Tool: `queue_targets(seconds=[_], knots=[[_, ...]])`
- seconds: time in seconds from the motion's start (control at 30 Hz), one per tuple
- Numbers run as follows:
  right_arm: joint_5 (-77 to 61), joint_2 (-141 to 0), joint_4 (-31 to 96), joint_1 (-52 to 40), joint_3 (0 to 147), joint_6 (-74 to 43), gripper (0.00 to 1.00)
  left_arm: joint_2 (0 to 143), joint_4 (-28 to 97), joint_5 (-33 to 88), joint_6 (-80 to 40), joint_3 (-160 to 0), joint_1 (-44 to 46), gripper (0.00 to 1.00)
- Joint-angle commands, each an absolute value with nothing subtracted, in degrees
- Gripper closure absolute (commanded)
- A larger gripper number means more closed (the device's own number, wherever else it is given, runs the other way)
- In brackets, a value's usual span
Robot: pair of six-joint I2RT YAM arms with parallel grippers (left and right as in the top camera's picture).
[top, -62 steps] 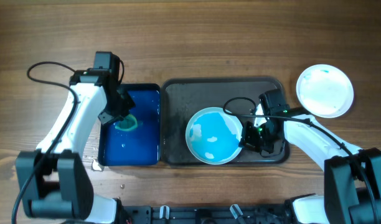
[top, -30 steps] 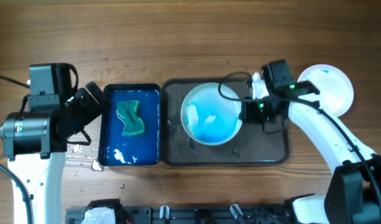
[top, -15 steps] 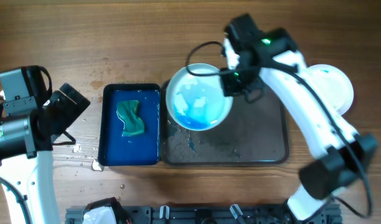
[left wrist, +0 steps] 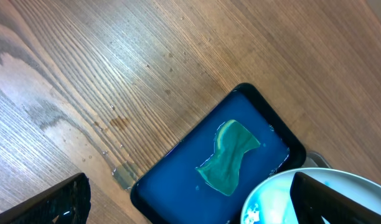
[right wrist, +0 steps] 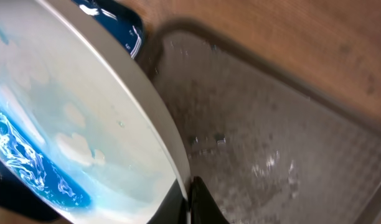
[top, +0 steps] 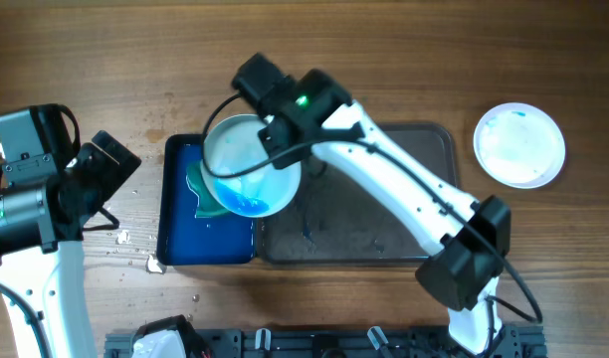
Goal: Clean dirty plates on tray and stack at the side
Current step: 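Lift the plate and tilt it upright over the blue tray with right gripper, then carry the plate to the upper right stack with the right gripper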
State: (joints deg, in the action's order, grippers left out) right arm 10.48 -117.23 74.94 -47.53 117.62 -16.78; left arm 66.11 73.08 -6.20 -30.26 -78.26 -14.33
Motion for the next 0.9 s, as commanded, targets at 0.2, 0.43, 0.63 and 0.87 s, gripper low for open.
queue_targets(seconds=[0.2, 0.43, 0.63, 0.87], knots=[[31.24, -117.23, 67.18, -54.92, 119.42, -20.12, 0.95, 65.80, 72.71, -7.18, -30.41, -78.17, -14.66, 0.00], [53.21, -117.23, 58.78, -61.82, 119.42, -12.71, 0.95, 65.80, 72.71, -7.18, -30.39, -78.17, -14.66, 0.00], [63.20, -117.23, 50.17, -67.57, 119.42, -2.72, 0.96, 65.80, 72.71, -7.18, -30.39, -78.17, -14.66, 0.00], [69.08, -117.23, 43.59, -67.90, 119.42, 7.73, 0.96, 65.80, 72.71, -7.18, -30.39, -78.17, -14.63, 0.00]])
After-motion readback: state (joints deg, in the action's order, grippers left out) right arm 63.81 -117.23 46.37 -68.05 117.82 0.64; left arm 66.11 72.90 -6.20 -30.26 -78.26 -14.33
